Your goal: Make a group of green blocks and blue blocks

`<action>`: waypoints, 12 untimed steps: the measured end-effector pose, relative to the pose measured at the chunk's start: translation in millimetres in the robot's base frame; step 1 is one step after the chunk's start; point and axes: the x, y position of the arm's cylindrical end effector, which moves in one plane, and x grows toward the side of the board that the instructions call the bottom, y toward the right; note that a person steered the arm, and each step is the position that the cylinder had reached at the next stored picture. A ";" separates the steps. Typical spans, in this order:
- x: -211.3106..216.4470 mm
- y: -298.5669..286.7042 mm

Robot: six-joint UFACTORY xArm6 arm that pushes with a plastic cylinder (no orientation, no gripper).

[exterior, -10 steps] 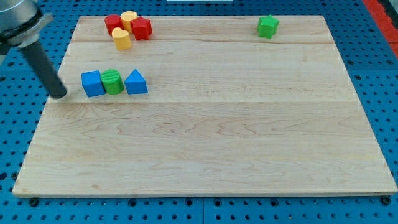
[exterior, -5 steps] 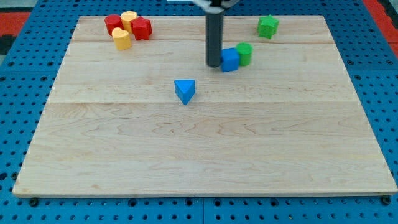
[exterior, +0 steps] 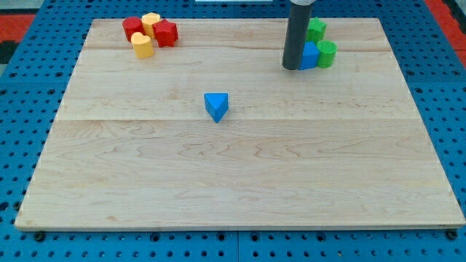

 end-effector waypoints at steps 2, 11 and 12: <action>-23.9 53.0; 9.2 -40.8; 74.7 -61.7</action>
